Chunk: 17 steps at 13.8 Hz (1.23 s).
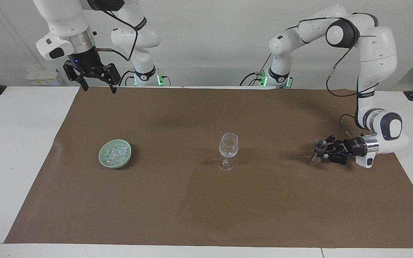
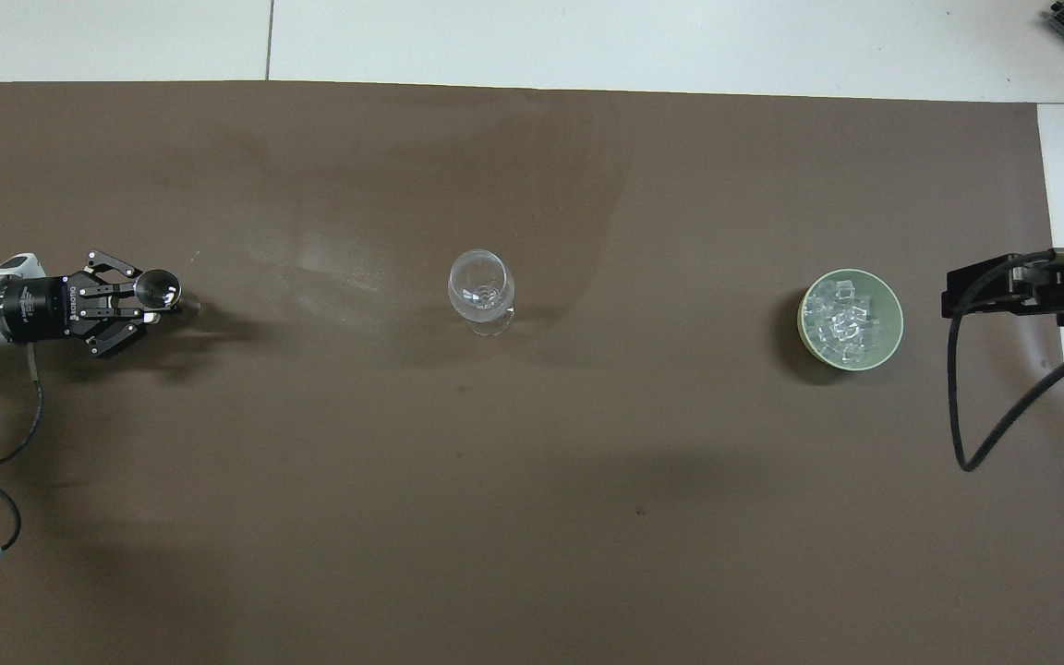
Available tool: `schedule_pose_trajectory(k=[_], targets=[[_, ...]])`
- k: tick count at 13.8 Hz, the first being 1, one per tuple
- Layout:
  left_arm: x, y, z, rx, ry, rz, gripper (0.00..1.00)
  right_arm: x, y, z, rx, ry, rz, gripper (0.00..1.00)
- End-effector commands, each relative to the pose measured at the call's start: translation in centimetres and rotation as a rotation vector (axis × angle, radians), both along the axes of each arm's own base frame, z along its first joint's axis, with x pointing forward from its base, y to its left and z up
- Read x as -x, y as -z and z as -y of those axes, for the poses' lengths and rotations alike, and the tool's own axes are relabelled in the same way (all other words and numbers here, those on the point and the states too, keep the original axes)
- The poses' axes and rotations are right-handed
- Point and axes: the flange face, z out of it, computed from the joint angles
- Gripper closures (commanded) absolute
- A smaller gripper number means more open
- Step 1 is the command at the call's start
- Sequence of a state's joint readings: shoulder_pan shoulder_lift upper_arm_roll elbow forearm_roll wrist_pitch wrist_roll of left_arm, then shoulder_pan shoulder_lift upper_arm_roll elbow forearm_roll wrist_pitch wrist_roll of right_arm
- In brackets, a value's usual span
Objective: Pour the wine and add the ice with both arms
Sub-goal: 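Lift the silver cup with the left gripper toward the wine glass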
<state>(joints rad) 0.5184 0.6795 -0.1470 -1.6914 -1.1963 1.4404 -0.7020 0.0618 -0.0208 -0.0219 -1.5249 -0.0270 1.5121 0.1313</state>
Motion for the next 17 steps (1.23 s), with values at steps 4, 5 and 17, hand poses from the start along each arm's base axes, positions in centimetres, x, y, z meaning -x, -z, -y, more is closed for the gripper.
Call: schedule_pose_trajectory(k=[4,5,17], targets=[[-2.1,-1.7,2.8,0.015,-0.024,0.006,1.0,0.6,0.0,0.0,-0.004,-0.012,0.001,0.0],[-2.3,-1.9,3.4,0.015,-0.023,0.007,1.0,0.6,0.0,0.0,-0.006,-0.012,0.001,0.0],[-4.7,-4.9,13.1,-0.015,-0.034,0.014,1.0,0.6,0.0,0.0,-0.006,-0.012,0.001,0.0]])
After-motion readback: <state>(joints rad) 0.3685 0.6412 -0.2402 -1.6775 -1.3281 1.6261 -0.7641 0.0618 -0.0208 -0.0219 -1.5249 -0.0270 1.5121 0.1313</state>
